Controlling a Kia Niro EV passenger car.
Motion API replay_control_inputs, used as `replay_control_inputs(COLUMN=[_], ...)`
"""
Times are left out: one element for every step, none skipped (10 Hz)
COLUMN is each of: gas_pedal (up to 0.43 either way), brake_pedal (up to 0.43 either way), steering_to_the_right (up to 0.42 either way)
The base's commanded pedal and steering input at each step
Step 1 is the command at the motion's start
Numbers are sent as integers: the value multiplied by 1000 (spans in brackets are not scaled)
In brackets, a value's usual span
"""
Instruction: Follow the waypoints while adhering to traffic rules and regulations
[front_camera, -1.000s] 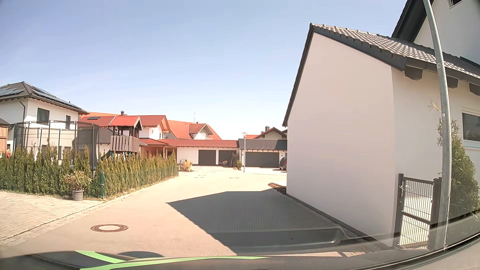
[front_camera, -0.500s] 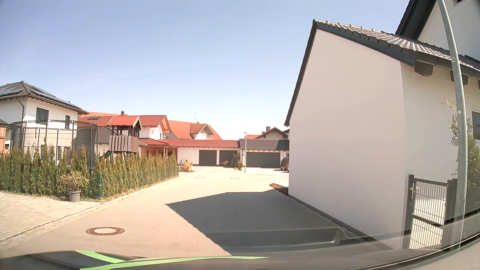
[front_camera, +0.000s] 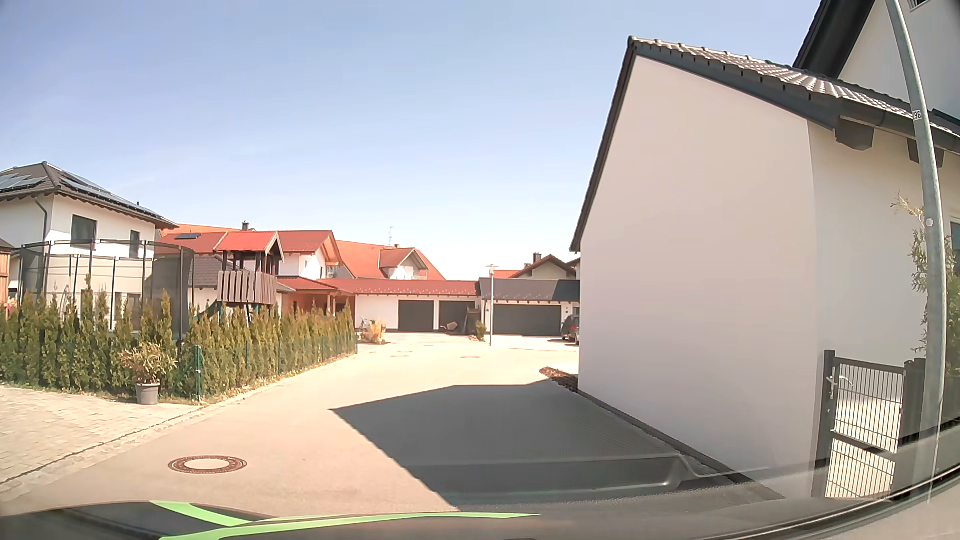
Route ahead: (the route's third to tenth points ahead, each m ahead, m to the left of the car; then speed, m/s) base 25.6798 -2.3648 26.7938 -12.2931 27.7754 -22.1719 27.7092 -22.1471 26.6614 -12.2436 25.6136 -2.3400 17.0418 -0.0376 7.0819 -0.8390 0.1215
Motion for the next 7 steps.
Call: replay_control_inputs(gas_pedal=[0, 0, 0, 0, 0, 0, 0], brake_pedal=[232, 244, 256, 274, 287, 348, 409], steering_to_the_right=[-42, -42, -42, -42, -42, -42, -41])
